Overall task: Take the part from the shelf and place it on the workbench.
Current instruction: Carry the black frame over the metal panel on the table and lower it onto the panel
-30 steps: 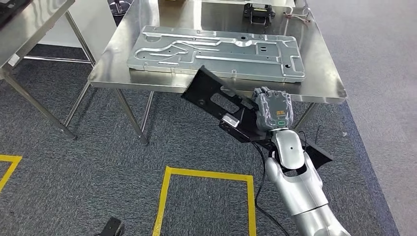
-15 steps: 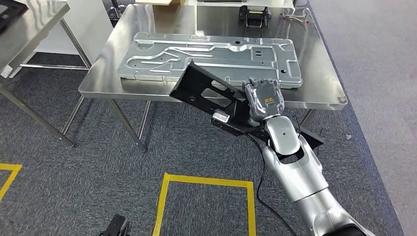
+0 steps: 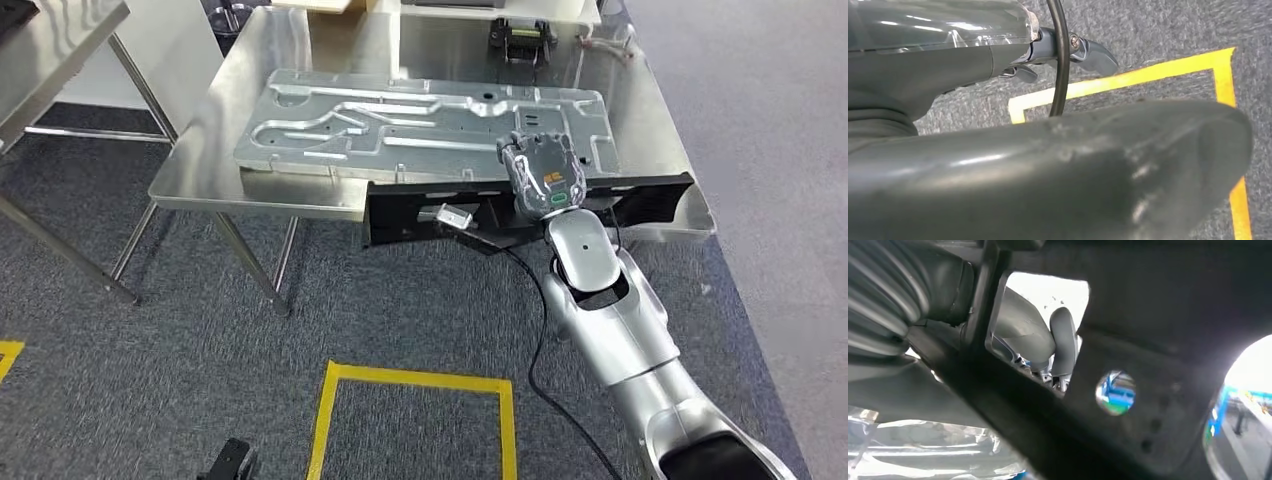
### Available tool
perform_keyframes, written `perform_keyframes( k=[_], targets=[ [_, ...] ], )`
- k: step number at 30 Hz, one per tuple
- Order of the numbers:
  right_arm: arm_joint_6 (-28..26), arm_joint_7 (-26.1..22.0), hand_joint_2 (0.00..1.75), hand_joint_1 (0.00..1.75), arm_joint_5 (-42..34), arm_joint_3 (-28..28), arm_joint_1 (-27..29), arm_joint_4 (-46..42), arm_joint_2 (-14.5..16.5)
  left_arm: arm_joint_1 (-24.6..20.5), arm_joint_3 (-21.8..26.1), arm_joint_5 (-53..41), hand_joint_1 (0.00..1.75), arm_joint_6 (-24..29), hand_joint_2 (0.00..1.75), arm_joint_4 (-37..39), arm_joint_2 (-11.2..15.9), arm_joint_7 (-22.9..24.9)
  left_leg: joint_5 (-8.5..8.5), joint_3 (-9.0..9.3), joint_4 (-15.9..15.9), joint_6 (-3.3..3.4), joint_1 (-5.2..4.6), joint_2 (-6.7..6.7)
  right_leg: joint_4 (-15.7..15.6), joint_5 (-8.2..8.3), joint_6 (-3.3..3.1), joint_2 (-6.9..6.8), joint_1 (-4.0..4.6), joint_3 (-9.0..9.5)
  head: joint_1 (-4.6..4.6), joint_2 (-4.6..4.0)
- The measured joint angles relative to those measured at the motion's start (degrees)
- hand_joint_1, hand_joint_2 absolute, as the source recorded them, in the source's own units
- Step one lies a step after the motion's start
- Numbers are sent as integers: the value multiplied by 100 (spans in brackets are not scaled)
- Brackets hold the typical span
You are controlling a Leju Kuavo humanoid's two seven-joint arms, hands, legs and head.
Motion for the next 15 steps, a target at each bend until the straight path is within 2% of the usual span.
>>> perform_keyframes(
  k=[1,3,4,5,6,8,9,10,11,14,15],
  targets=[
    [2,-1,175,175,5,9,-37,3,-14,-5,0,-3,0,-1,0,0,-3,-1,-20,52,-31,21,13,1,286,-114,30,-4,-17,-153,1,0],
    [15,-1,175,175,26,28,-83,26,-45,-10,0,-3,0,-1,0,0,-2,-2,-86,129,-50,49,14,-2,1047,-325,85,-11,-64,-635,1,0],
    [27,-1,175,175,46,41,-88,44,-62,-6,0,-3,0,-2,0,0,-2,-2,-131,166,-48,49,17,-7,1315,-332,108,-13,-89,-853,1,0],
    [44,-2,175,175,72,55,-91,64,-80,1,0,-3,0,-7,0,0,-2,-3,-181,213,-44,44,21,-14,1397,-226,128,-15,-113,-986,1,0],
    [61,-4,175,175,98,74,-103,86,-100,7,0,-3,0,-11,0,0,-3,-4,-237,274,-38,33,29,-23,1261,-3,146,-19,-136,-1011,1,0],
    [83,-11,175,175,152,114,-155,128,-139,13,0,0,0,-19,0,0,-4,-8,-362,409,-30,-18,46,-33,573,558,174,-43,-166,-817,1,0],
    [89,-18,175,175,174,132,-201,154,-158,7,0,4,0,-19,0,0,-3,-11,-421,466,-24,-58,44,-35,241,722,170,-54,-156,-690,1,0],
    [98,-27,175,175,194,151,-249,184,-171,0,0,9,0,-19,0,0,-2,-14,-461,496,-28,-100,38,-35,32,766,141,-64,-144,-602,1,0],
    [106,-39,175,175,213,170,-290,212,-179,-5,0,13,0,-19,0,0,1,-15,-490,510,-40,-141,27,-34,-51,711,99,-64,-123,-560,0,0],
    [118,-80,175,175,272,219,-358,280,-224,-12,0,16,0,-19,0,-2,0,-20,-574,573,-47,-237,31,-11,-140,570,-54,-41,-119,-454,0,0],
    [116,-88,175,175,286,228,-379,299,-238,-19,0,15,0,-20,0,-2,-4,-22,-624,538,84,-257,37,-3,-163,529,-102,-36,-128,-385,-2,0]
  ],
)
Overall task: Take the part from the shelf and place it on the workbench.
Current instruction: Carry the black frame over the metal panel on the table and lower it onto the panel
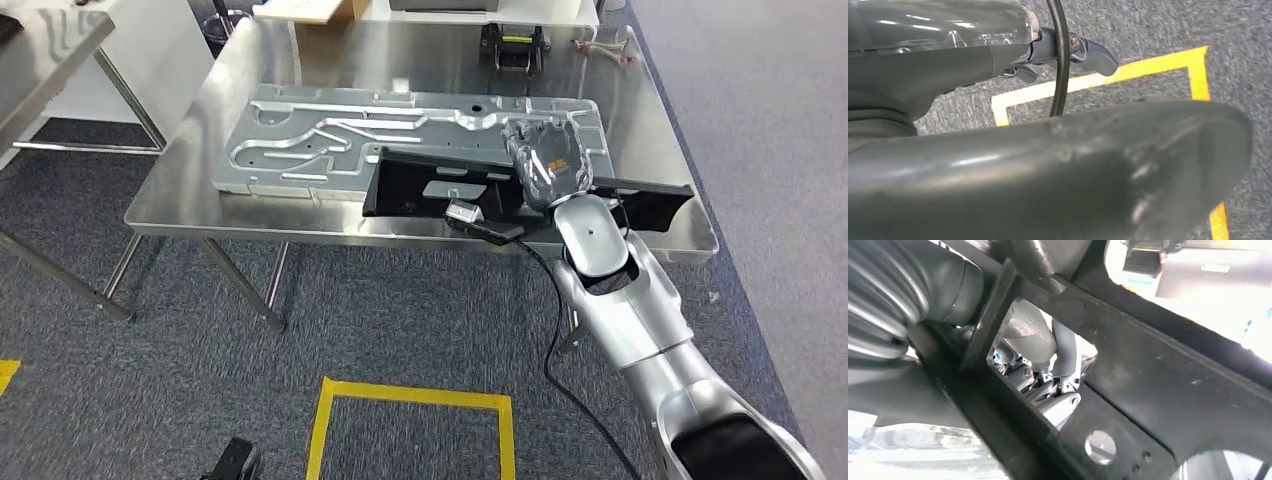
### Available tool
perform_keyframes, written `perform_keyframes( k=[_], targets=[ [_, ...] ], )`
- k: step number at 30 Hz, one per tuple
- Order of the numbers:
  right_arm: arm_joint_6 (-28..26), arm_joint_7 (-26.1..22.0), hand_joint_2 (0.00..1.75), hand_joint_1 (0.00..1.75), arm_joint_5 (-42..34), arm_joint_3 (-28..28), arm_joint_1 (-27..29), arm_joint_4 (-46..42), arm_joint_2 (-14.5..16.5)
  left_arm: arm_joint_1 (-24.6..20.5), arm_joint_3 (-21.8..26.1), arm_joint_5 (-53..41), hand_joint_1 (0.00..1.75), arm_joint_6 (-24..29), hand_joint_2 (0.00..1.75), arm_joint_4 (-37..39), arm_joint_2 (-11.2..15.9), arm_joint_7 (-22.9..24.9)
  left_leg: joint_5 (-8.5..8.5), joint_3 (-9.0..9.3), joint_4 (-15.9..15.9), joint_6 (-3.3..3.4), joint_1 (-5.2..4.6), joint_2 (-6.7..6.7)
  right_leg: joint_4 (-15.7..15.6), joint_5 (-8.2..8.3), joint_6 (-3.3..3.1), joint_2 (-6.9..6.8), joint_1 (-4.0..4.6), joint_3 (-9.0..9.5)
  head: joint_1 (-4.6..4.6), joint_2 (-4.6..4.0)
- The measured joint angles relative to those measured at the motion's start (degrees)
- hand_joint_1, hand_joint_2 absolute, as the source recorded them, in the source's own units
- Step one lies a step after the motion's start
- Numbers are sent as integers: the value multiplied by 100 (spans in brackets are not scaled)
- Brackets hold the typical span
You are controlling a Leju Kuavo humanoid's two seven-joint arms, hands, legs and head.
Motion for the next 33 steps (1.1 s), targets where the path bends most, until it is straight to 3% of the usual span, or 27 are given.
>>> perform_keyframes(
  k=[2,4,5,6,7,9,10,12,14,16,17,19,21,22,23,24,26,27,29,30,32,33],
  targets=[
    [-2,-10,175,175,16,38,-35,43,-10,-4,0,1,0,-3,0,0,-6,-4,-152,-333,641,-20,5,7,-31,-109,-76,5,4,157,-1,0],
    [-2,-30,175,175,25,90,-18,106,-17,26,0,4,0,-11,0,0,-5,-3,-257,-906,1420,-21,-2,7,-35,-248,-108,19,34,319,-1,0],
    [-4,-45,175,175,31,114,4,142,-23,47,0,5,0,-15,0,0,-5,-3,-170,-1128,1596,-9,-10,6,-36,-330,-113,29,50,420,-1,0],
    [-7,-63,175,175,37,136,18,176,-30,65,0,5,0,-17,0,0,-5,-3,53,-1248,1542,16,-21,6,-37,-415,-115,39,67,531,-1,0],
    [-11,-82,175,175,42,162,17,207,-36,76,0,5,0,-19,0,0,-4,-4,389,-1262,1264,57,-42,3,-39,-505,-116,46,82,652,-1,0],
    [-28,-113,175,175,47,224,-10,273,-55,92,1,5,0,-21,0,2,5,-3,966,-1124,629,181,-105,-5,-64,-679,-99,55,107,873,2,0],
    [-37,-131,175,175,49,261,-29,307,-65,97,1,5,0,-25,0,4,9,-2,1084,-1035,417,246,-140,-2,-102,-736,-69,64,102,952,-1,0],
    [-52,-169,175,175,52,330,-62,369,-94,96,1,4,0,-31,0,9,19,2,974,-872,214,334,-189,15,-178,-757,5,71,95,1055,-7,0],
    [-63,-212,175,175,54,380,-111,387,-114,70,0,2,0,-39,0,9,25,3,785,-626,-91,361,-163,27,37,-603,61,59,101,974,-9,0],
    [-81,-236,175,175,54,429,-180,410,-140,52,0,-1,0,-61,0,9,26,-1,658,-356,-334,367,-105,23,633,-432,110,47,100,593,-4,0],
    [-89,-250,175,175,54,462,-197,432,-153,56,0,-2,0,-72,0,9,26,-1,610,-238,-408,369,-90,13,945,-463,135,43,80,343,-1,0],
    [-98,-287,175,175,54,534,-209,493,-183,69,0,-5,0,-91,0,10,23,1,480,-6,-484,358,-65,-15,1337,-793,193,36,38,-138,-1,0],
    [-102,-325,175,175,54,593,-209,554,-219,86,0,-14,0,-99,0,11,17,2,307,241,-504,323,-37,-50,1249,-1065,265,23,-11,-420,-2,0],
    [-104,-336,175,175,54,620,-216,579,-232,94,0,-18,0,-101,0,11,15,2,204,377,-504,294,-20,-62,1018,-1004,302,11,-33,-472,-2,0],
    [-105,-348,175,175,54,644,-218,603,-244,100,0,-21,0,-101,0,11,13,2,97,494,-506,260,-6,-66,679,-711,333,-13,-54,-468,-2,0],
    [-108,-358,175,175,54,670,-222,638,-258,103,0,-22,0,-101,0,11,13,2,-15,628,-497,221,2,-65,329,-226,348,-62,-62,-448,-2,0],
    [-108,-385,175,175,54,725,-240,702,-279,101,0,-29,0,-101,0,13,13,3,-200,799,-524,135,-3,-58,-76,468,267,-137,-39,-389,-2,0],
    [-107,-400,175,175,54,753,-261,725,-282,91,0,-33,0,-101,0,13,13,4,-240,885,-524,90,-5,-51,-116,581,195,-140,-16,-361,-5,0],
    [-99,-428,175,175,54,789,-336,742,-268,63,0,-38,0,-100,0,13,13,5,-165,889,-359,21,2,-32,-112,476,58,-89,-3,-251,-11,0],
    [-96,-437,175,175,54,798,-382,750,-253,45,0,-40,0,-99,0,13,10,7,-84,803,-102,2,8,-27,-129,438,2,-74,-10,-181,-10,0],
    [-87,-458,175,175,55,819,-458,779,-212,12,0,-39,0,-91,0,14,3,20,-66,404,593,-15,19,-21,-154,367,-86,-43,-14,-48,-10,0],
    [-76,-471,175,175,56,839,-473,806,-195,5,0,-38,0,-88,0,14,0,28,-217,138,935,-23,16,-21,-159,318,-113,-25,-7,2,-10,0]
  ],
)
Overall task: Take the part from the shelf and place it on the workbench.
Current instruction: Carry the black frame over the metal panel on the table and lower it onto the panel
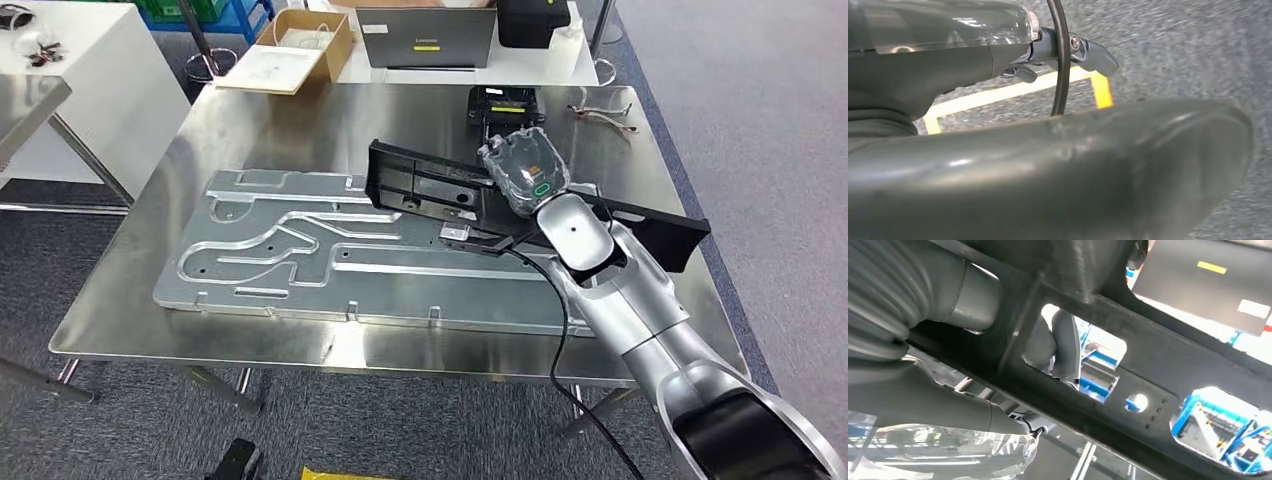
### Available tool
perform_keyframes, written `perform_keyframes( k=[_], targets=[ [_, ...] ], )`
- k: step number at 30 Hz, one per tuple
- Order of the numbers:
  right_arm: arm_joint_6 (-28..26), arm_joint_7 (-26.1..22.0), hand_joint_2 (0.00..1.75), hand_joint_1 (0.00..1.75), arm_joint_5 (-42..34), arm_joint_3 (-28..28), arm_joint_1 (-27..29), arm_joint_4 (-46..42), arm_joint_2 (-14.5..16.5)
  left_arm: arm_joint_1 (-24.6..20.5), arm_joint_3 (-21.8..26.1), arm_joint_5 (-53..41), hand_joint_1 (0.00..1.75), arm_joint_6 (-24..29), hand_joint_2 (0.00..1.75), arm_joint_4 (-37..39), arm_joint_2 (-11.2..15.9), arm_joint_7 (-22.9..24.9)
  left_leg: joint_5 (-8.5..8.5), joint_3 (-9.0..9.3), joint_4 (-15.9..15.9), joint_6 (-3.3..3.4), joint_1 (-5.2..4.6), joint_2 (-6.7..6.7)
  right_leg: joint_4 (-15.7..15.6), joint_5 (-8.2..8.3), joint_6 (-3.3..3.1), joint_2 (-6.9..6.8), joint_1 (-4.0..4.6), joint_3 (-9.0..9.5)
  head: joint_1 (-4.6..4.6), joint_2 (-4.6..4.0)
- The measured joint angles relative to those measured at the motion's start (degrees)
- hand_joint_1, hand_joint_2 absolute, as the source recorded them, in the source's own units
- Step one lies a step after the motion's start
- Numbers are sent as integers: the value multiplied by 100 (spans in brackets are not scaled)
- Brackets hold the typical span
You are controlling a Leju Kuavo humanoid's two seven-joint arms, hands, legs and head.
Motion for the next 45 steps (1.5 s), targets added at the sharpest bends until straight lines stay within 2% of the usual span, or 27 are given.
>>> perform_keyframes(
  k=[2,3,4,5,7,8,9,12,13,16,17,18,19,21,23,27,30,32,34,35,36,37,38,40,41,44,45],
  targets=[
    [22,-33,175,175,1,44,11,68,30,8,0,2,0,3,0,-1,2,8,-431,-475,382,-5,-5,0,-1,-103,-18,38,22,104,-1,0],
    [32,-45,175,175,1,59,27,109,40,17,0,1,0,3,0,0,4,9,-564,-644,388,5,-10,0,2,-166,-19,50,33,173,-1,0],
    [34,-55,175,175,1,67,38,147,52,23,0,0,0,3,0,0,6,9,-486,-715,209,29,-14,1,6,-227,-15,55,42,249,-1,0],
    [34,-61,175,175,1,73,45,184,66,26,0,-1,0,2,0,-1,6,8,-219,-720,-103,65,-20,2,12,-289,-9,55,50,326,-1,0],
    [34,-74,175,175,2,104,50,266,102,27,0,5,0,-9,0,0,9,7,520,-666,-809,136,-46,4,37,-391,21,64,64,436,1,0],
    [36,-84,175,175,3,126,52,309,120,28,0,11,0,-20,0,1,12,7,764,-644,-1012,156,-62,2,53,-424,47,76,72,454,1,0],
    [38,-98,175,175,3,149,63,353,137,28,0,21,0,-34,0,1,15,5,894,-643,-1094,171,-78,-2,66,-448,82,88,78,455,1,0],
    [39,-131,175,175,3,211,101,453,175,9,0,37,0,-78,0,2,12,-5,1003,-640,-1118,233,-70,-10,96,-515,183,98,79,420,0,0],
    [37,-134,175,175,3,228,107,491,181,-3,0,33,0,-90,0,2,9,-8,1018,-640,-1147,264,-56,-8,211,-616,207,89,76,366,1,0],
    [-2,-150,175,175,-1,279,142,629,211,-20,-3,3,0,-92,0,2,7,-9,1011,-659,-1181,334,-52,-5,1208,-1157,271,63,53,-118,1,0],
    [-30,-155,175,175,-6,293,155,670,224,-21,-6,-7,0,-86,0,2,7,-9,1003,-664,-1178,342,-56,-5,1548,-1253,288,60,44,-300,1,0],
    [-54,-157,175,175,-11,305,161,707,235,-21,-11,-13,0,-78,0,2,7,-9,995,-662,-1173,343,-59,-5,1722,-1237,299,57,37,-408,1,0],
    [-70,-157,175,175,-16,313,157,738,244,-22,-15,-16,0,-71,0,2,7,-9,984,-654,-1167,340,-60,-7,1669,-1105,302,53,32,-406,1,0],
    [-70,-156,175,175,-31,323,133,780,259,-25,-22,-20,0,-57,0,2,4,-9,959,-626,-1153,321,-60,-13,1036,-665,281,46,28,-134,1,0],
    [-65,-155,175,175,-42,330,122,795,265,-28,-27,-21,0,-49,0,2,2,-9,945,-610,-1146,307,-60,-16,525,-404,257,45,30,104,1,0],
    [-67,-151,175,175,-55,338,118,807,269,-33,-30,-22,0,-37,0,2,-2,-8,939,-617,-1139,289,-71,-20,251,-379,226,43,49,232,1,0],
    [-153,-121,175,175,-107,340,118,887,304,-46,-33,-22,0,-13,0,2,3,1,866,-654,-1051,137,-93,-11,18,-374,98,32,46,326,0,0],
    [-214,-104,175,175,-144,336,127,964,324,-48,-34,-20,0,-5,0,2,8,7,568,-873,-564,60,-83,5,-25,-359,33,11,31,349,1,0],
    [-267,-84,175,175,-169,330,138,1038,325,-32,-35,-15,0,-1,0,2,12,15,207,-1247,242,26,-75,6,-21,-368,11,-6,41,349,1,0],
    [-289,-72,175,131,-180,326,143,1068,325,-20,-35,-11,0,2,0,2,16,20,136,-1385,530,15,-71,7,-16,-374,7,-10,43,351,1,0],
    [-301,-59,175,87,-190,317,146,1096,325,-11,-35,-8,0,4,0,2,24,25,189,-1415,605,6,-63,7,-9,-384,11,-10,38,358,1,0],
    [-316,-45,175,44,-201,304,151,1124,325,-5,-35,-5,0,5,0,2,31,30,348,-1321,429,-1,-50,9,1,-400,23,-7,29,370,1,0],
    [-336,-32,131,0,-210,286,154,1147,324,-3,-35,-5,0,5,44,2,38,31,569,-1119,44,-10,-32,16,17,-423,44,-3,18,387,1,0],
    [-383,-7,44,0,-231,237,155,1189,322,-5,-36,-14,0,10,131,2,49,33,827,-692,-713,-5,-18,19,56,-479,107,11,17,406,2,0],
    [-399,2,0,0,-239,210,150,1206,317,-5,-38,-25,0,14,131,2,52,33,833,-576,-915,21,-18,17,76,-502,141,18,27,411,2,0],
    [-452,26,0,0,-256,120,134,1243,280,5,-48,-57,0,6,0,2,55,37,766,-522,-1006,152,-27,8,97,-538,227,32,44,430,5,0],
    [-474,33,0,0,-259,87,135,1254,266,4,-50,-54,0,-3,0,2,57,39,770,-515,-1015,191,-27,11,156,-583,251,30,38,413,7,0]
  ],
)
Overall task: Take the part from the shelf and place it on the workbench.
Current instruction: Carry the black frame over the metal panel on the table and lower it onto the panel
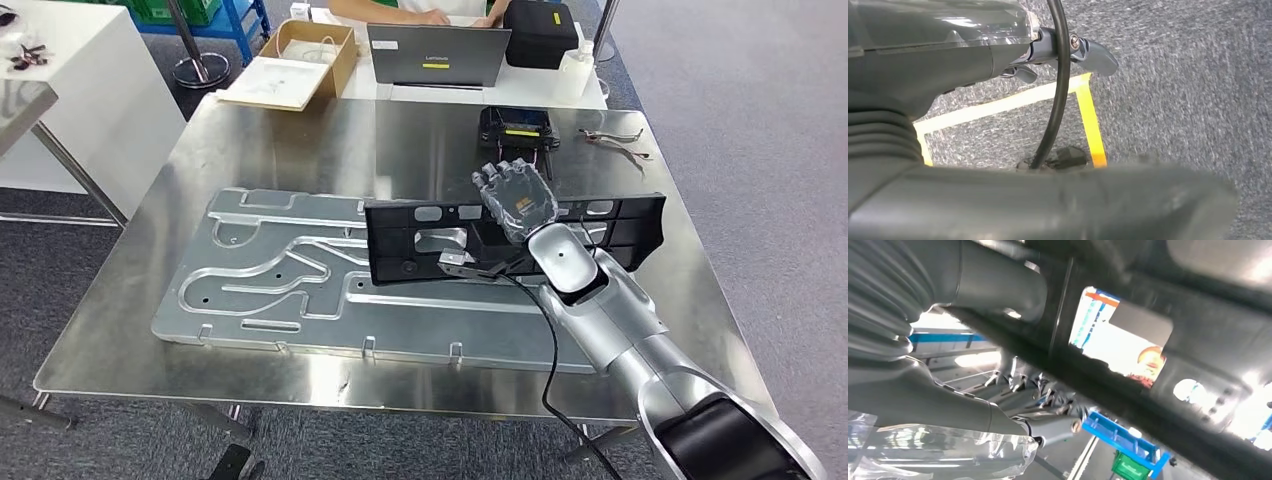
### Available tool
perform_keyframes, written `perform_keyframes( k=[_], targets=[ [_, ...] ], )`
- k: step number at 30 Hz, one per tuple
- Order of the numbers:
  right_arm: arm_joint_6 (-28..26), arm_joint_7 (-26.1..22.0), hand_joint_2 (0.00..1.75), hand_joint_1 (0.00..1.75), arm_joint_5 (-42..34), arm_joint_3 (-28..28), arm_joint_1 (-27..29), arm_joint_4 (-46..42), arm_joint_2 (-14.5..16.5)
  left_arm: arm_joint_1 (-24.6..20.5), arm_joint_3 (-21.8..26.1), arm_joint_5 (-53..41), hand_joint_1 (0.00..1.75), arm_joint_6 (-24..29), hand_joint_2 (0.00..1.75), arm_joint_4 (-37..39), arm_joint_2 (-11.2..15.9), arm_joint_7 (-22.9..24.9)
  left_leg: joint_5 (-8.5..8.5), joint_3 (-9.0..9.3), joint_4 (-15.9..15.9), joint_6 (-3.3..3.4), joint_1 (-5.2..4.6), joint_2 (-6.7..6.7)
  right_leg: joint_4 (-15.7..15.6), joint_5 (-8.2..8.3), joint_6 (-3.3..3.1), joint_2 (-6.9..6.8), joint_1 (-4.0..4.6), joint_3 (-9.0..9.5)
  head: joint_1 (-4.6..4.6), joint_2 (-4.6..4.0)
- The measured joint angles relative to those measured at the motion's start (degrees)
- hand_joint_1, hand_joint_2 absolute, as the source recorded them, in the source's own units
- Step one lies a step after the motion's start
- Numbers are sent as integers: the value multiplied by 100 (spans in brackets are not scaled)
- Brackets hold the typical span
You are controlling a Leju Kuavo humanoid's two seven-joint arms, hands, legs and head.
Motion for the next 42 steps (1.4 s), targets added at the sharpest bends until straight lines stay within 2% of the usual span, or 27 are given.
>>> perform_keyframes(
  k=[2,4,5,6,7,9,11,13,16,17,19,20,21,22,24,25,27,29,31,32,34,35,36,37,38,40,42],
  targets=[
    [-33,9,0,0,-4,-47,13,31,-24,-4,0,26,0,-19,0,0,11,2,7,10,-23,71,0,13,458,-256,39,-5,-8,-218,1,0],
    [-52,12,0,0,-8,-85,40,67,-49,3,0,50,0,-27,0,0,25,2,1,7,-27,109,-19,22,1240,-584,48,-8,-4,-640,1,0],
    [-63,11,0,0,-9,-109,59,85,-58,10,0,57,0,-31,0,0,31,1,-3,9,-27,119,-33,22,1521,-644,42,-8,-1,-807,1,0],
    [-74,6,0,0,-13,-134,76,99,-67,14,0,65,0,-35,0,0,39,-1,-7,16,-26,127,-48,18,1601,-590,25,-8,3,-881,1,0],
    [-84,-1,0,0,-17,-156,93,110,-71,16,0,69,0,-39,0,0,45,-3,-10,26,-26,132,-65,9,1460,-433,-6,-8,14,-846,1,0],
    [-100,-29,0,0,-29,-187,117,120,-75,15,0,75,0,-50,0,1,48,-10,-15,48,-28,135,-98,-14,704,-1,-134,-10,60,-539,0,0],
    [-113,-56,0,0,-38,-209,141,121,-71,15,1,79,0,-65,0,2,48,-16,-18,44,-29,116,-118,-42,97,232,-251,-43,116,-290,1,0],
    [-121,-66,0,0,-44,-227,164,121,-66,22,1,86,0,-79,0,2,56,-18,-14,34,-46,72,-115,-61,-38,254,-287,-77,147,-251,3,0],
    [-117,-69,0,0,-46,-250,197,120,-55,24,0,86,0,-89,0,2,85,-20,-126,-22,82,-8,-130,-48,-204,328,-291,-102,72,-155,1,0],
    [-113,-69,0,0,-46,-252,213,123,-50,23,0,85,0,-89,0,1,94,-22,-266,-123,314,-36,-128,-39,-256,350,-292,-114,43,-119,-1,0],
    [-106,-76,0,0,-45,-253,268,139,-48,29,0,86,0,-86,0,1,105,-24,-631,-468,1055,-89,-89,-23,-272,344,-300,-125,39,-102,-1,0],
    [-108,-79,0,0,-44,-255,303,151,-49,40,0,88,0,-86,0,1,115,-24,-741,-630,1378,-115,-66,-17,-268,335,-294,-122,34,-102,-1,0],
    [-108,-83,0,0,-44,-258,336,162,-51,53,0,89,0,-88,0,2,126,-24,-748,-715,1532,-141,-41,-11,-259,323,-281,-115,26,-100,0,0],
    [-108,-85,0,0,-45,-264,358,172,-52,63,0,89,0,-90,0,1,136,-24,-639,-691,1464,-167,-17,-6,-245,305,-260,-102,13,-94,0,0],
    [-100,-88,0,0,-61,-281,375,189,-54,70,0,90,0,-97,0,1,155,-25,-228,-374,778,-217,30,6,-177,240,-194,-69,-23,-80,1,0],
    [-95,-86,0,0,-86,-298,374,197,-56,67,0,94,0,-101,0,1,163,-25,-94,-196,416,-229,33,8,-120,200,-152,-48,-26,-90,0,0],
    [-86,-60,0,0,-176,-372,369,213,-61,65,2,110,0,-105,0,2,178,-25,-40,-30,65,-179,26,6,-39,155,-77,-12,-12,-134,0,0],
    [-50,4,0,0,-292,-497,360,227,-82,70,7,139,0,-99,0,2,190,-27,-70,-37,62,-72,11,1,-30,153,-29,5,-11,-158,1,0],
    [65,75,0,0,-396,-646,324,248,-133,75,17,166,0,-95,0,2,198,-30,-58,-36,45,8,12,3,91,57,11,0,-29,-208,2,0],
    [154,104,0,0,-438,-718,291,261,-162,75,26,175,0,-95,0,2,203,-31,-51,-35,36,42,16,4,301,-69,28,-3,-34,-306,2,0],
    [348,151,0,0,-516,-837,225,297,-222,79,43,190,0,-92,0,2,217,-33,-51,-43,34,87,1,4,1057,-420,49,-9,-38,-684,2,0],
    [449,185,0,0,-572,-888,199,320,-259,86,51,203,0,-86,0,2,226,-32,-53,-45,35,100,-11,0,1432,-541,50,-9,-37,-885,2,0],
    [556,230,0,0,-648,-942,174,343,-292,97,62,216,0,-80,0,2,234,-32,-55,-43,35,107,-22,-7,1657,-565,41,-9,-34,-1022,2,0],
    [676,292,0,0,-755,-1004,142,365,-315,108,78,230,0,-72,0,2,242,-31,-57,-37,35,112,-34,-16,1650,-467,19,-8,-27,-1052,2,0],
    [822,365,0,0,-897,-1080,90,382,-328,116,98,247,0,-63,0,2,248,-31,-59,-28,35,114,-46,-26,1410,-269,-16,-8,-14,-970,2,0],
    [1159,520,0,0,-1274,-1271,-68,399,-333,120,132,270,0,-50,0,2,251,-30,-64,-25,36,108,-73,-37,618,163,-124,-4,36,-640,1,0],
    [1509,659,0,0,-1752,-1491,-258,405,-327,120,156,285,0,-36,0,2,255,-19,-64,-53,38,77,-86,-39,113,333,-201,-7,88,-445,1,0]
  ],
)
